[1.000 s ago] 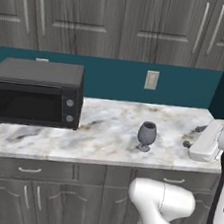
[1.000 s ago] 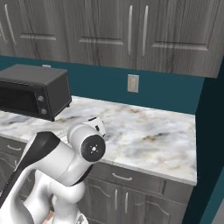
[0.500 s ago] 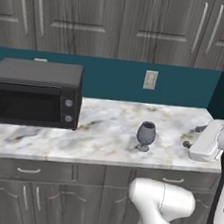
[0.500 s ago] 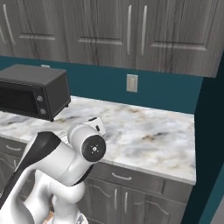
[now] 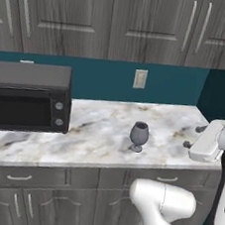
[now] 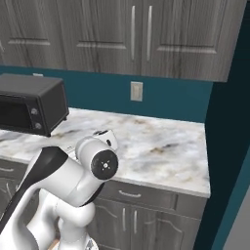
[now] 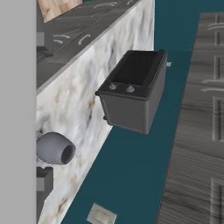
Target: Retrieve the wine glasses from the counter and place one next to each plate.
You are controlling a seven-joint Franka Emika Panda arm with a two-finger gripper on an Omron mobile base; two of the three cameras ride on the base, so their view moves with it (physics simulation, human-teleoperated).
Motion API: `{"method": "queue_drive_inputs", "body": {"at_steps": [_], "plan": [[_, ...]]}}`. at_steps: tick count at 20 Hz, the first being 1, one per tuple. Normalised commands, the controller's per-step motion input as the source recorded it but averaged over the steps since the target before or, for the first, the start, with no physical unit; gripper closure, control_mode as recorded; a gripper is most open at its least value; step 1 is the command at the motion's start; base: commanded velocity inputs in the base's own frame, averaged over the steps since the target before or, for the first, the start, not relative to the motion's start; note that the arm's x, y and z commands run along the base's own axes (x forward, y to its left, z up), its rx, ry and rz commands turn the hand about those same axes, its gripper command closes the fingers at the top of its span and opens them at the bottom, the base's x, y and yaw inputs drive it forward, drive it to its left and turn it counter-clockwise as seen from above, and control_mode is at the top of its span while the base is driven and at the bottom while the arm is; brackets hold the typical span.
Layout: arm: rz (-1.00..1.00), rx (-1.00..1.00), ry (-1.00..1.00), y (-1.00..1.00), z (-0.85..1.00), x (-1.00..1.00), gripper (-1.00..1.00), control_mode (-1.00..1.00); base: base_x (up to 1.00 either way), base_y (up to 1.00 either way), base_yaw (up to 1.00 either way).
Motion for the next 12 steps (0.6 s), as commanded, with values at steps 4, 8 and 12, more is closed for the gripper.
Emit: {"method": "queue_drive_inputs", "body": {"at_steps": [4,8,12], "plan": [[0.00,0.00,0.00,0.00,0.00,0.00,-1.00,1.00,0.00,0.00,-0.23],[-0.06,0.00,0.04,0.00,-0.19,0.09,-1.00,-1.00,0.00,0.00,-0.05],[0.04,0.00,0.09,0.00,-0.38,0.26,-1.00,-1.00,0.00,0.00,0.00]]}}
